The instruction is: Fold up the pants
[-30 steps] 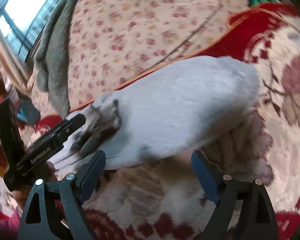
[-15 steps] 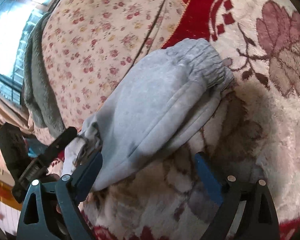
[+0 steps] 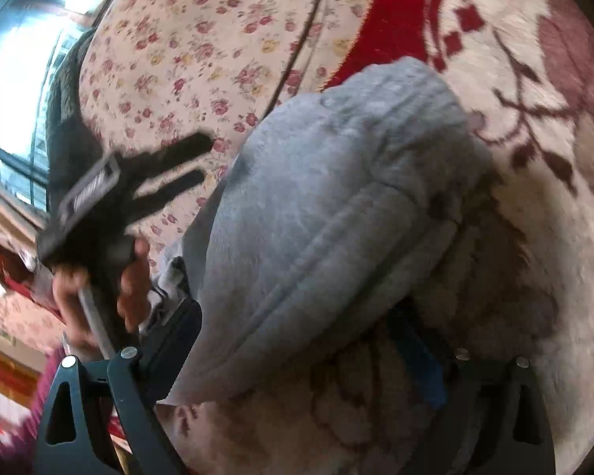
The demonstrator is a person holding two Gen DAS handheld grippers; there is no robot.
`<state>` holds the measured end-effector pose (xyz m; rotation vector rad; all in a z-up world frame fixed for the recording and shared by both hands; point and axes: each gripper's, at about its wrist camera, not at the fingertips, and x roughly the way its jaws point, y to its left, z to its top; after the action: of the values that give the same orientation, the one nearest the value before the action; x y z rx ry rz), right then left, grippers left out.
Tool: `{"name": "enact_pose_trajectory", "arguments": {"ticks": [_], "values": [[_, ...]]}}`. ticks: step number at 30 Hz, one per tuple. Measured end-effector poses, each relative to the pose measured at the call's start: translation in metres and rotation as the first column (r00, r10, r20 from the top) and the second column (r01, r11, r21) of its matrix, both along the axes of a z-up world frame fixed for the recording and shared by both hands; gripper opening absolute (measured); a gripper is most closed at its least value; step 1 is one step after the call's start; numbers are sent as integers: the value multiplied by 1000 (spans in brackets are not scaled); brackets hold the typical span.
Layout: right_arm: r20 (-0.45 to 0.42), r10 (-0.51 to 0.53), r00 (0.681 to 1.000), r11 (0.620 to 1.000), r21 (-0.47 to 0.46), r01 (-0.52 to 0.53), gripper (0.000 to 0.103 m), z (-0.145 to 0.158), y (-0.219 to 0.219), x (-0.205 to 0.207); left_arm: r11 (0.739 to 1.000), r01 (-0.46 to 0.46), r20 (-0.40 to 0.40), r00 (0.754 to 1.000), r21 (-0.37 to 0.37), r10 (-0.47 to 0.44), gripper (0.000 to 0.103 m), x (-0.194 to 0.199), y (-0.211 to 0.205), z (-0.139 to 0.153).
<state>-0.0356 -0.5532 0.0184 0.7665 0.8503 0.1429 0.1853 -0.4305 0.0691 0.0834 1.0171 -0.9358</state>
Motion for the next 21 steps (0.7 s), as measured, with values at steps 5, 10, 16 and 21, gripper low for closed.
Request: {"name": "enact_pose_trajectory", "arguments": {"ticks": [5,10,16,21], "values": [[56,16,998,1000,2,-16,95,2,1,0,991,126,-72,990,39,-123,95,13,-36,-23],[64,6,998,1000,21,-7,77,-4,-6,1,980,196,-174,967,41,-186,95,18,-57,-50],[75,26,997,1000,13,-27,49,-6,-6,5,970,228,-174,962,84,-211,60,4,-65,-64],[125,56,991,996,-69,-47,37,12,6,8,976,211,-136,970,60,-201,26,-6,-56,-48]]}}
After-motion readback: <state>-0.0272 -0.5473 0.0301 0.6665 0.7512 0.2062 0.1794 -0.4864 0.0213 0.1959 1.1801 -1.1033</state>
